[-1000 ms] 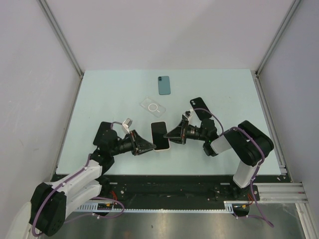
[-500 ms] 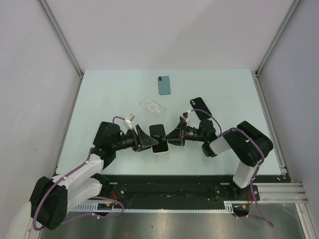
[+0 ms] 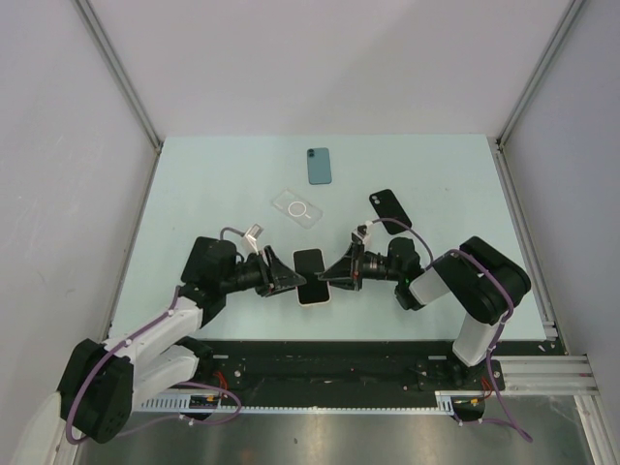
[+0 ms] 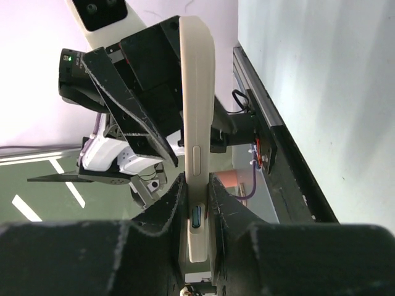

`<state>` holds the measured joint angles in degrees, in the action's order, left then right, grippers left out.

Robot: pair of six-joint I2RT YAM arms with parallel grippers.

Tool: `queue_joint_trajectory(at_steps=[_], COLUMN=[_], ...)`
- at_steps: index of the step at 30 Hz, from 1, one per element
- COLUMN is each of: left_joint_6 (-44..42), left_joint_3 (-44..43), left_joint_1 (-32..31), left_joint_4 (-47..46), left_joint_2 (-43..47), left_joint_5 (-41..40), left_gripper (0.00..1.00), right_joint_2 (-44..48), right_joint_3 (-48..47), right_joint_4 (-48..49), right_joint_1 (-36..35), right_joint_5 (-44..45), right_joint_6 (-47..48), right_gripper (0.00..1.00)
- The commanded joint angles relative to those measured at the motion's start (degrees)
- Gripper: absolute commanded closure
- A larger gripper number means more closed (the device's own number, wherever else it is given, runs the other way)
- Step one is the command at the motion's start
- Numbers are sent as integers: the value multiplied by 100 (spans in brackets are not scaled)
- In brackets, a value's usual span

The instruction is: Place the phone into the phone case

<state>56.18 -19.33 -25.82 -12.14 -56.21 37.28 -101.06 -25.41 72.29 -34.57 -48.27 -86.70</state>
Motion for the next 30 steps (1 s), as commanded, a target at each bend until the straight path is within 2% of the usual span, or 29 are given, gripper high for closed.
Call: queue_joint_trajectory(at_steps=[1,5,13,15,17,19,22,23,25,26,28,30], left_joint_6=[-485,-547,-450,-476,-582,-793,-968,-1004,-1127,-1205,-1399,-1522], left_joint_3=[-325,-290,-317,-360,-439,-580,-642,-659,-747,-861,-975,-1081], left_joint_1=[69,288,447,447,455,499,526,526,517,526,534,535], left_joint_4=[545,503,63,63,439,1008,1424,1477,1783,1942,2363,2584], left_joint_2=[83,66,-268,-321,-347,-304,-102,-32,161,223,399,505], left_joint_5=[-352,-362,-203,-203,-334,-702,-1020,-1029,-1239,-1345,-1608,-1925], left_gripper=[37,31,37,38,35,31,25,19,10,7,5,4], right_joint_2=[121,191,314,297,314,454,866,981,1367,1491,1641,1703], right_joint_3=[106,141,247,273,317,317,238,142,2,-138,-315,-429], right_joint_4=[1815,1806,1806,1762,1596,877,-721,-1630,-2566,-3432,-4176,-4706], right_joint_1=[-6,-59,-226,-217,-191,-173,-103,-51,-6,37,81,247], right_joint_5=[-33,-103,-148,-130,-78,-7,317,518,748,1010,1249,1382], right_joint_6=[21,47,91,135,284,836,1917,2215,3013,3262,3867,4046], right_gripper=[99,99,98,98,99,100,100,100,100,99,98,98])
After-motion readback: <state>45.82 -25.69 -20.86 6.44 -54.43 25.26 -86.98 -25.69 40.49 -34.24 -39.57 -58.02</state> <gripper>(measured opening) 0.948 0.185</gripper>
